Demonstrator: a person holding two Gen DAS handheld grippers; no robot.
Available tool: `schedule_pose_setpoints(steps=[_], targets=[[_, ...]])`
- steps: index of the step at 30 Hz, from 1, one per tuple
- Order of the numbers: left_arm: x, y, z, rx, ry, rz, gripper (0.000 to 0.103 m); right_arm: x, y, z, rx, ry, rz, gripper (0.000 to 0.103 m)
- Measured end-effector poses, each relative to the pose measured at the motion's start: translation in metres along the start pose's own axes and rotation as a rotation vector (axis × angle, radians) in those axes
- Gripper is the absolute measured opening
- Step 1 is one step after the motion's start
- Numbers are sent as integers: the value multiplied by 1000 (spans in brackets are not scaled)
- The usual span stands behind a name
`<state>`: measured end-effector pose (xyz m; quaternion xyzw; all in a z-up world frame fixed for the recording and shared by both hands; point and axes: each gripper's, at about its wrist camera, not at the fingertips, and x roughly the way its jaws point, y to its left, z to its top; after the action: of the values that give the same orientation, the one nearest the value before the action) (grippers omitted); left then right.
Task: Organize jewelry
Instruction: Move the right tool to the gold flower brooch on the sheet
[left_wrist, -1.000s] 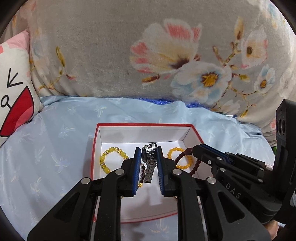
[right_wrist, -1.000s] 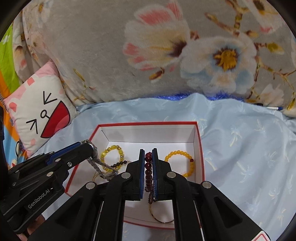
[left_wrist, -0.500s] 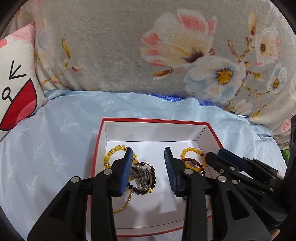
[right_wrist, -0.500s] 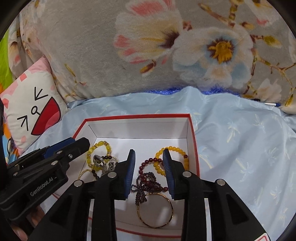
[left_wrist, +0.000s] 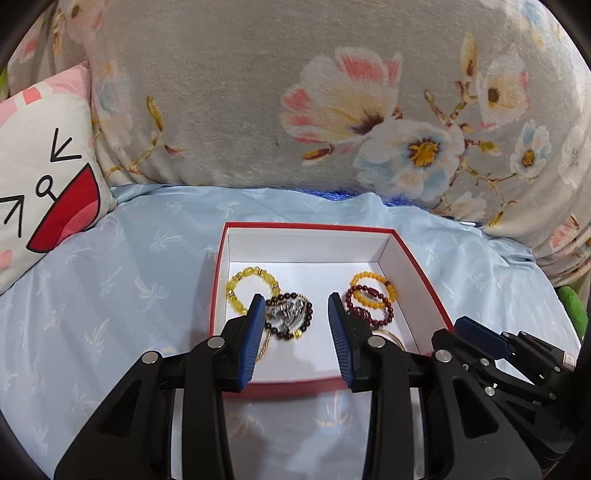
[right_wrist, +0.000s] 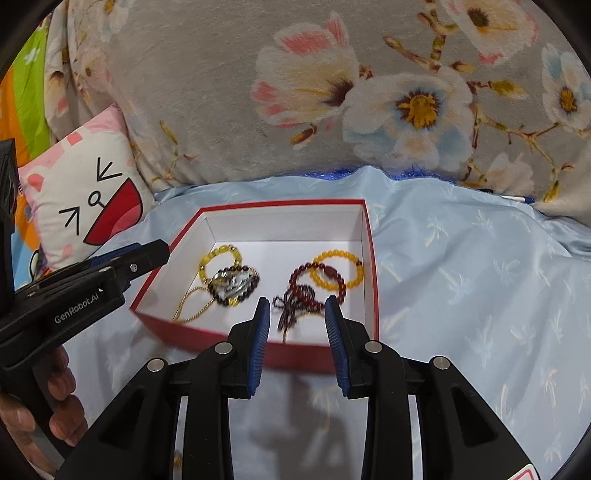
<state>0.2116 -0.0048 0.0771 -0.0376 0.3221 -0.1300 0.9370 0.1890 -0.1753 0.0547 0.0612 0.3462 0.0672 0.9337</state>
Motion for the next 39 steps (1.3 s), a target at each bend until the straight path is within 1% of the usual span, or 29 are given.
schedule_pose_setpoints(steps=[6, 12, 17, 22, 27, 30, 39], targets=[[-25, -7, -27, 24, 13, 1, 34, -28, 2, -29, -6, 14, -17, 31], [-43, -10, -64, 31, 59, -10, 33, -51, -4, -63, 20, 43, -19, 31], [-48, -13, -96, 26, 110, -20, 34, -63, -9, -96, 38, 80, -28, 31], [-47, -20, -122, 37, 152, -21, 34, -68, -10, -119, 49, 103, -34, 31], [-47, -25, -132, 58, 144, 16, 34, -62, -11, -130, 54, 116, -56, 31], [-45, -26, -136, 68, 137, 46, 34, -58, -13, -132, 63, 121, -55, 31], [-40, -26, -141, 67, 145, 47, 33, -51, -16, -139, 81, 137, -45, 31]])
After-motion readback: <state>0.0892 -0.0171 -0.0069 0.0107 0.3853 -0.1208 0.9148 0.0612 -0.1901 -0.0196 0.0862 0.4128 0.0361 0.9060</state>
